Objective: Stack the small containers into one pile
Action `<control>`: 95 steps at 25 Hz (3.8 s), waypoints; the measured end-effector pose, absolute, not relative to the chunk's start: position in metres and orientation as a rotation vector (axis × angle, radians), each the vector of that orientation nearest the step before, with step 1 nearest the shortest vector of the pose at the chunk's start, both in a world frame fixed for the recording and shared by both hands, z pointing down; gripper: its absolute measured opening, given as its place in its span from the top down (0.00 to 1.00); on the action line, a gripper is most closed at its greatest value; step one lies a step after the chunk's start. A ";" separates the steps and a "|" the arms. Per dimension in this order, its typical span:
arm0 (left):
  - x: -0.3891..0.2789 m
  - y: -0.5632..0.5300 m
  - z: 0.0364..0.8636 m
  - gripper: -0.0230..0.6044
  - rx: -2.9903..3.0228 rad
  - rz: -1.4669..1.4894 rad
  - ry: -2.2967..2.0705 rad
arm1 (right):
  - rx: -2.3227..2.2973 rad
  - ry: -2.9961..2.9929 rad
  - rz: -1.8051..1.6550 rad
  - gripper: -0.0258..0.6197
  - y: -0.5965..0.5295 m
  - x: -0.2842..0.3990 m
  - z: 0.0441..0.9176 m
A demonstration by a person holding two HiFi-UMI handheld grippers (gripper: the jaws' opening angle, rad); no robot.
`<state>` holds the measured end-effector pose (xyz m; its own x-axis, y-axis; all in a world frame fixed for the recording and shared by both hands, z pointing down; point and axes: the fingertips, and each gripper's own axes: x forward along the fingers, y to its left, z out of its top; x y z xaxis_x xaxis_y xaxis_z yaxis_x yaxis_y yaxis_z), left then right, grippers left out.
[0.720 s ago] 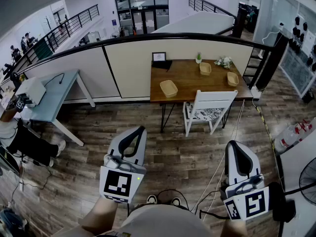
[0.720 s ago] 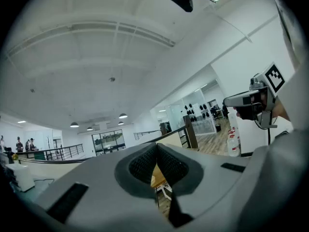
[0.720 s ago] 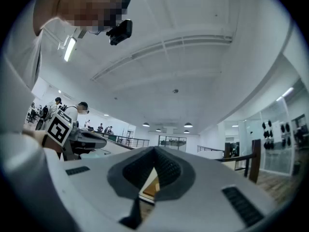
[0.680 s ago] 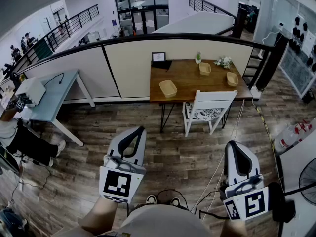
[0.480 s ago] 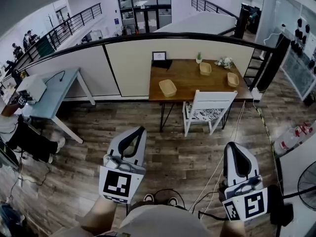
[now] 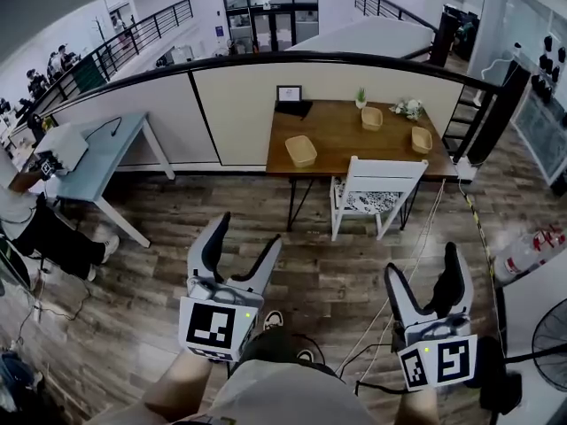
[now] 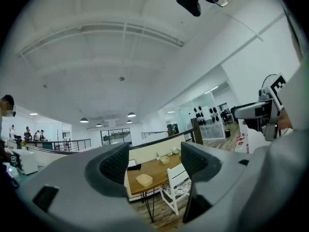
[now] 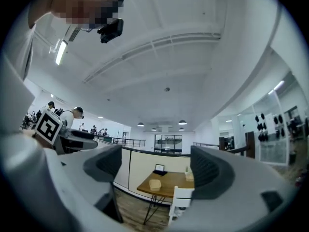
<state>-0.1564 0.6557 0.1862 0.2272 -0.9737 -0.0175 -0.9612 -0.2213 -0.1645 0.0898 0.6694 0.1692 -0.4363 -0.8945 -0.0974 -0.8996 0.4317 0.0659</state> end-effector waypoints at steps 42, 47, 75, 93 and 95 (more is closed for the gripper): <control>-0.291 0.245 0.275 0.41 -2.521 -0.298 1.953 | -1.665 2.848 -0.113 0.30 0.244 -0.064 0.257; -0.299 0.220 0.285 0.41 -2.536 -0.323 1.958 | -1.656 2.882 -0.126 0.30 0.212 -0.077 0.266; -0.279 0.042 0.300 0.41 -2.132 -0.388 2.468 | -1.005 3.207 -0.169 0.39 -0.053 -0.087 0.302; -0.284 0.019 0.327 0.41 -2.055 -0.491 2.612 | -0.874 3.280 -0.270 0.42 -0.098 -0.097 0.333; -0.288 0.017 0.333 0.41 -2.090 -0.489 2.612 | -0.897 3.279 -0.310 0.42 -0.098 -0.101 0.339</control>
<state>-0.2884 0.0169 0.3328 -0.2182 -0.9074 0.3591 -0.9759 0.2053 -0.0743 -0.1011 -0.0980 0.3392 -0.8277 -0.4711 0.3048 -0.5198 0.8483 -0.1004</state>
